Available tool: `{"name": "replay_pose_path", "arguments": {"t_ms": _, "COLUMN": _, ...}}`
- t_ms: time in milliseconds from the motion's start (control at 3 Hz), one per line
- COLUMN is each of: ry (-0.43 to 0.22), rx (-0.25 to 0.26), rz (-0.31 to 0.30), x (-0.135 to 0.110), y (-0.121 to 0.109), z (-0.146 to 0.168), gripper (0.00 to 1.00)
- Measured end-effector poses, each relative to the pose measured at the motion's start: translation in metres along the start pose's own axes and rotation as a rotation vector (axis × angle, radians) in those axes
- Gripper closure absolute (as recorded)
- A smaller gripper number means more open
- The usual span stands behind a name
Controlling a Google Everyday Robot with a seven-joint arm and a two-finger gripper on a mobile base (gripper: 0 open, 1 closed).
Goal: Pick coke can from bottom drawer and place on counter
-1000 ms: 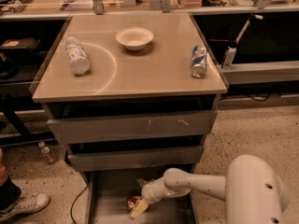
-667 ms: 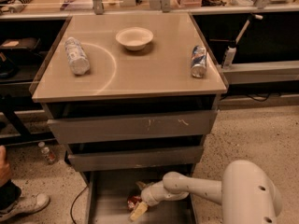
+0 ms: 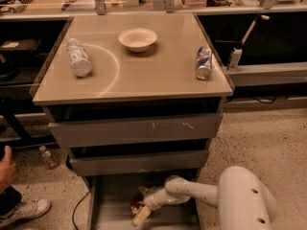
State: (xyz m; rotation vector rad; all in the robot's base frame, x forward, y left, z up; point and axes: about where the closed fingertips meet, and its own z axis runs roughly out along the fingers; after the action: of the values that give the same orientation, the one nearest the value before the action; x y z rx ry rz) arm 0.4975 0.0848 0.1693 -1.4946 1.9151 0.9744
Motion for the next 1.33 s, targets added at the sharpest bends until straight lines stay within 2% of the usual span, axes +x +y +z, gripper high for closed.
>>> {"name": "replay_pose_path", "arguments": {"t_ms": 333, "ry": 0.021, "rx": -0.002, "rz": -0.027, "x": 0.007, "y": -0.011, "z": 0.001, "gripper": 0.0}}
{"name": "replay_pose_path", "arguments": {"t_ms": 1000, "ry": 0.041, "rx": -0.015, "rz": -0.004, "x": 0.037, "y": 0.003, "z": 0.015, "gripper": 0.0}}
{"name": "replay_pose_path", "arguments": {"t_ms": 1333, "ry": 0.041, "rx": -0.015, "rz": -0.004, "x": 0.037, "y": 0.003, "z": 0.015, "gripper": 0.19}}
